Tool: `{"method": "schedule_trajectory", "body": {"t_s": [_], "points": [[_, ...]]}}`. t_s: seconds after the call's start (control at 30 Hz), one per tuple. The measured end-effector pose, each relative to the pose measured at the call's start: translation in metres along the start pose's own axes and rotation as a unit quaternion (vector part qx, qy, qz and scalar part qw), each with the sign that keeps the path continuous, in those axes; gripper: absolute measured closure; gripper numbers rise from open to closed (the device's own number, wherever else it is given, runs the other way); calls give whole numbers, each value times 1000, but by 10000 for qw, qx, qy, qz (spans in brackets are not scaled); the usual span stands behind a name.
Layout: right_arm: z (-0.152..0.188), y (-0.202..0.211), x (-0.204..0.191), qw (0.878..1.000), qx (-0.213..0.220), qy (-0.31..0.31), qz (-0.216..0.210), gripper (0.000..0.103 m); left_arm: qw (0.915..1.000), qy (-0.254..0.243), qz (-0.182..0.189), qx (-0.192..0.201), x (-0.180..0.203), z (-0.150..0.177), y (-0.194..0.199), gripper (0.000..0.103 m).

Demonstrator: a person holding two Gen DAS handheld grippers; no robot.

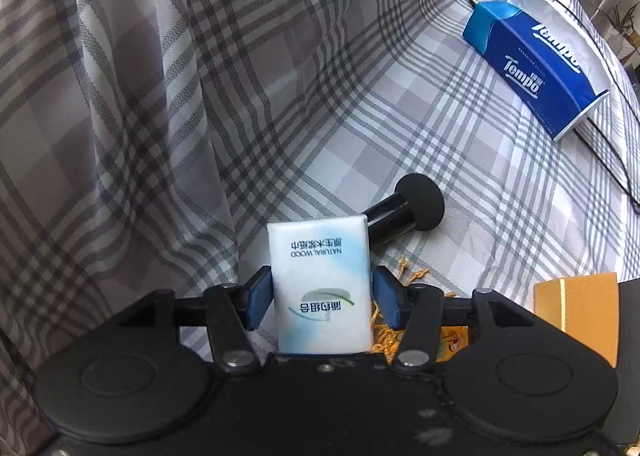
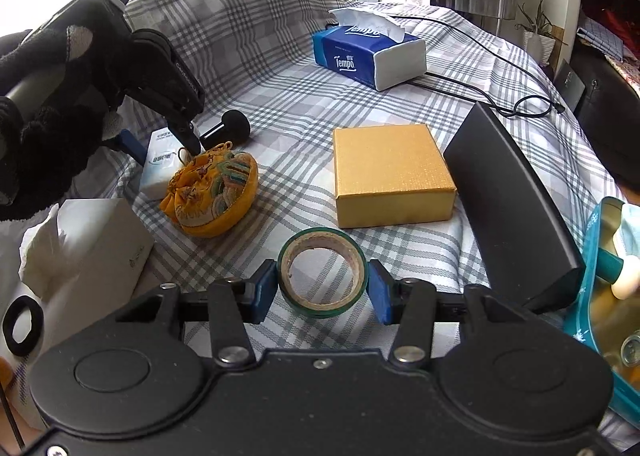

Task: Organize soft objects
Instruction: 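Carry the tape roll with the right tool toward the tray while the left tool lifts the tissue packet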

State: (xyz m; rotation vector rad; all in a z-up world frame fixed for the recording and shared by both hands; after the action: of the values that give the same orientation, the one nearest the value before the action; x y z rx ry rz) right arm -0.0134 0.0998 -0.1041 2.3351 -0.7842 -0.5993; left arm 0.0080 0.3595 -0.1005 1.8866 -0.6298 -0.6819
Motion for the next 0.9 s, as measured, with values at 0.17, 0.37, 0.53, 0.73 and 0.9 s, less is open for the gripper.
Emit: {"method": "schedule_trajectory", "body": {"t_s": [0.17, 0.37, 0.53, 0.73, 0.9], "points": [[0, 1, 2, 10000, 10, -13, -7, 54, 9998, 170, 17, -86, -1, -3, -8, 54], [1, -2, 0, 10000, -41, 12, -39, 54, 9996, 265, 9, -134, -2, -13, -15, 52], [0, -3, 1, 10000, -48, -22, -39, 54, 9997, 146, -125, -153, 4, -5, -18, 56], [-2, 4, 3, 9999, 97, -87, -6, 54, 9990, 419, 87, 97, -8, -9, 10, 56], [-5, 16, 5, 9995, 274, -132, 27, 54, 9979, 438, 242, 409, -14, -10, 48, 56]]}}
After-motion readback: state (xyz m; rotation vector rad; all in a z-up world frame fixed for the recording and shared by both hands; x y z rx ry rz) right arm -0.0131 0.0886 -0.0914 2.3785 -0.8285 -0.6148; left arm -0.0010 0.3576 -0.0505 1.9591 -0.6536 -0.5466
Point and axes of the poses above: each gripper's, at about its wrist camera, not at the fingertips, and y roughly against the way its jaws point, x to its right, z to its underside, the point moved 4 cm from there along -y, roughly the way its jaws point, and after that the axes turned 14 degrees about -z, right-handed, at the moved point
